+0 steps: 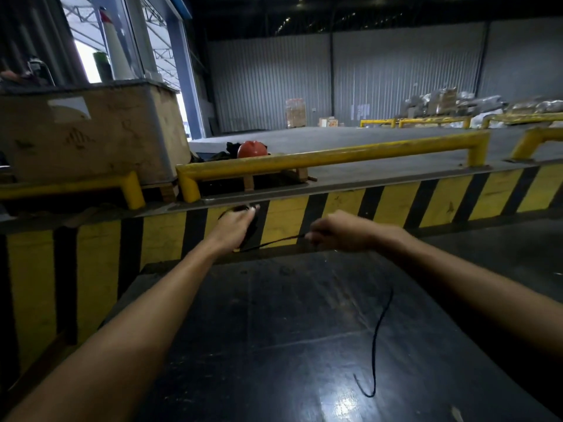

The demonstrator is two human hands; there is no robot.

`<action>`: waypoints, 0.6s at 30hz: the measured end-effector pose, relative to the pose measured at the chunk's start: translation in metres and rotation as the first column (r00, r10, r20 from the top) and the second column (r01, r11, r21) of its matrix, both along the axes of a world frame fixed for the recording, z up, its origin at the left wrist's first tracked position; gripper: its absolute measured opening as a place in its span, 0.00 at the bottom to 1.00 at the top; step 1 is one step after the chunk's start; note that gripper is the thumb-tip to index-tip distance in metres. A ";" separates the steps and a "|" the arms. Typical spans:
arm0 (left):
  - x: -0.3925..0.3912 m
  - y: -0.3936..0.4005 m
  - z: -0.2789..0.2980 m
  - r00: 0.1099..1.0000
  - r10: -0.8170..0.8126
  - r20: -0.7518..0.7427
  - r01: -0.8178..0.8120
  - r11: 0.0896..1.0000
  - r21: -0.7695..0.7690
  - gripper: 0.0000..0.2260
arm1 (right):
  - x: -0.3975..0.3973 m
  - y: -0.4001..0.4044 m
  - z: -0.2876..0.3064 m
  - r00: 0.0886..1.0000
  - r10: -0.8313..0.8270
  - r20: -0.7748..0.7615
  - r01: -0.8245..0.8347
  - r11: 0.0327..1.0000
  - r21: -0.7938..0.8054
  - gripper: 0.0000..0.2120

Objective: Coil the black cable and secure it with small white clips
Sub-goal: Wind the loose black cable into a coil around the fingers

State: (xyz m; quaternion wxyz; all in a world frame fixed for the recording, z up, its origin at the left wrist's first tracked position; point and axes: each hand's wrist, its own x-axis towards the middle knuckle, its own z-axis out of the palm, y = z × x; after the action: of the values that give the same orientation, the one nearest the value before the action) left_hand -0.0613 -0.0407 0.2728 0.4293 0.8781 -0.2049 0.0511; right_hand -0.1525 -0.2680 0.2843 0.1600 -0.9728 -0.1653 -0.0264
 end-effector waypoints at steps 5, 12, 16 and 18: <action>-0.023 -0.008 0.002 0.899 -0.204 -0.387 0.331 0.895 0.298 0.17 | 0.015 -0.023 0.035 0.955 -0.037 0.293 0.037 0.999 0.004 0.06; -0.035 -0.006 0.024 0.417 -0.801 -0.429 0.394 0.585 -0.709 0.22 | 0.012 0.005 -0.012 0.982 -0.138 0.125 0.083 0.926 0.368 0.11; -0.038 -0.023 0.032 0.576 -0.768 -0.279 0.284 0.508 -0.814 0.19 | 0.000 0.047 -0.052 0.997 0.017 0.081 -0.049 0.905 0.423 0.10; -0.038 -0.029 0.028 0.652 -0.721 -0.234 0.247 0.493 -0.834 0.19 | -0.004 0.062 -0.062 0.997 0.036 0.064 -0.061 0.899 0.434 0.09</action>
State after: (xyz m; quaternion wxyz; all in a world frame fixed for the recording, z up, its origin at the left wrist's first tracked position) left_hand -0.0994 -0.0700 0.3009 0.7806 0.4937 -0.2818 -0.2599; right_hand -0.1563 -0.2065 0.2220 0.3692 -0.9070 -0.1837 -0.0851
